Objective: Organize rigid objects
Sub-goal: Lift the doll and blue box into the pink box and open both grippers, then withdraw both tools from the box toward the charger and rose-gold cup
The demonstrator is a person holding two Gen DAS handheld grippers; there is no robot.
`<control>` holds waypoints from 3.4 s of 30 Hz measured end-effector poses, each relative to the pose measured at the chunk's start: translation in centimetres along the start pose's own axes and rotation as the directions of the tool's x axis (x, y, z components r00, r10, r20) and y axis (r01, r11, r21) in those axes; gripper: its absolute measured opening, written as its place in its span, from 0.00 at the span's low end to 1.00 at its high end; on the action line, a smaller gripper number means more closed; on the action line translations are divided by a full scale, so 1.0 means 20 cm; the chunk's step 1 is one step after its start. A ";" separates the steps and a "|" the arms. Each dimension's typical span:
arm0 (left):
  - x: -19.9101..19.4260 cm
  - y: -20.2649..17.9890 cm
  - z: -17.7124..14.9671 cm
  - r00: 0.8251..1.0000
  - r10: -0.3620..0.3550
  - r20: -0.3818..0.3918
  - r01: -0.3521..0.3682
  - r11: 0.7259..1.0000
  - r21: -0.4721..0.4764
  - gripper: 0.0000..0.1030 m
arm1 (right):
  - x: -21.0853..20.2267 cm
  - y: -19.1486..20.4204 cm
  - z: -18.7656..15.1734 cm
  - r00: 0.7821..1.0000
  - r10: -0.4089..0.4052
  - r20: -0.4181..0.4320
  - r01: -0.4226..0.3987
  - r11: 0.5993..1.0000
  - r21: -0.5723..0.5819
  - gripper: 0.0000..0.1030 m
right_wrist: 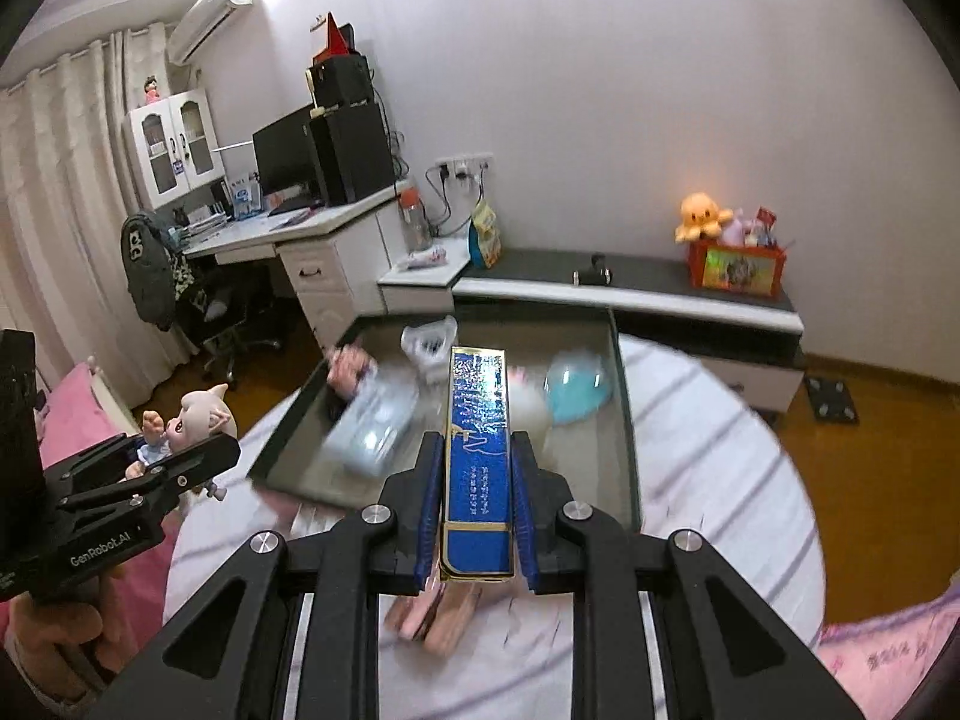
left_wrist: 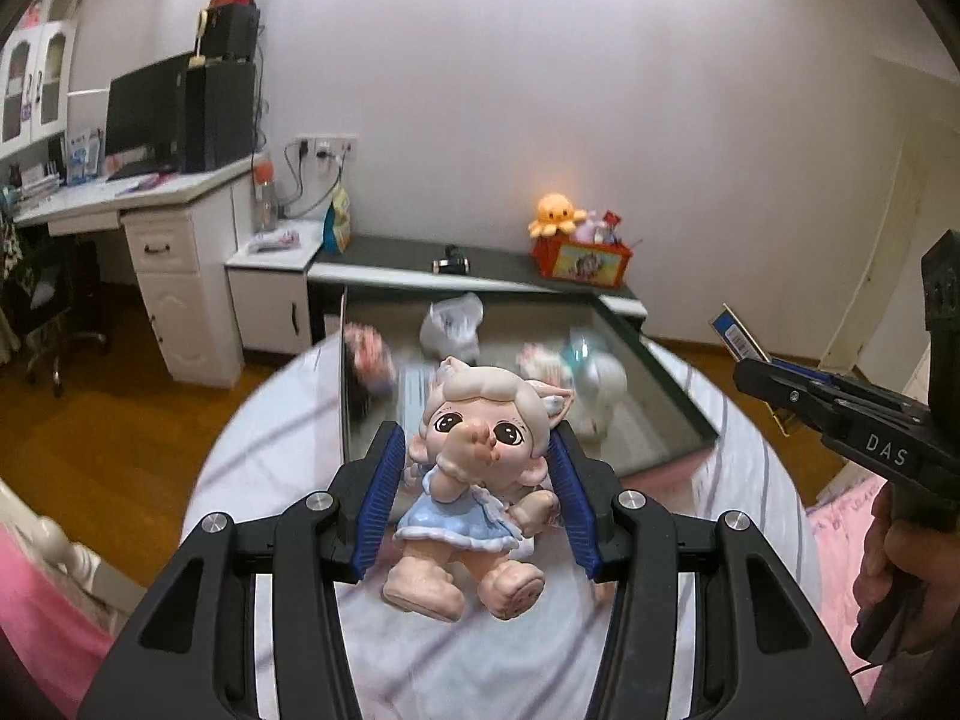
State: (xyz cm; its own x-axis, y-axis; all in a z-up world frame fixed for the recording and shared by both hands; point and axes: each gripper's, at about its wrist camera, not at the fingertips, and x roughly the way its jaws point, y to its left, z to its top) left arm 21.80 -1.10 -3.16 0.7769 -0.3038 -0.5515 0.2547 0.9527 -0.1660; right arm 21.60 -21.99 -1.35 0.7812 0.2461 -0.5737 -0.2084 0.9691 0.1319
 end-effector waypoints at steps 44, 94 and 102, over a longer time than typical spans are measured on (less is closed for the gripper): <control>0.18 -0.04 0.15 0.993 0.107 0.046 -0.107 0.994 -0.015 1.00 | 0.17 -0.19 0.08 0.999 -0.047 -0.003 0.047 0.991 0.129 1.00; -0.51 -0.14 -0.29 0.982 0.169 0.079 -0.168 0.986 -0.022 1.00 | -0.47 0.12 -0.38 0.984 -0.167 0.055 0.162 0.983 0.091 1.00; -0.49 -0.13 -0.30 0.984 0.167 0.061 -0.166 0.986 -0.030 1.00 | -0.43 0.13 -0.40 0.986 -0.167 0.028 0.164 0.983 0.082 1.00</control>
State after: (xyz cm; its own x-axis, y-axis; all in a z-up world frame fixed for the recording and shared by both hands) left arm 10.14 -0.47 -2.31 0.8422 -0.1401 -0.5206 0.1052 0.9898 -0.0963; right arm 9.64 -21.70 -2.51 0.8215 0.0812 -0.5644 -0.0283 0.9944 0.1018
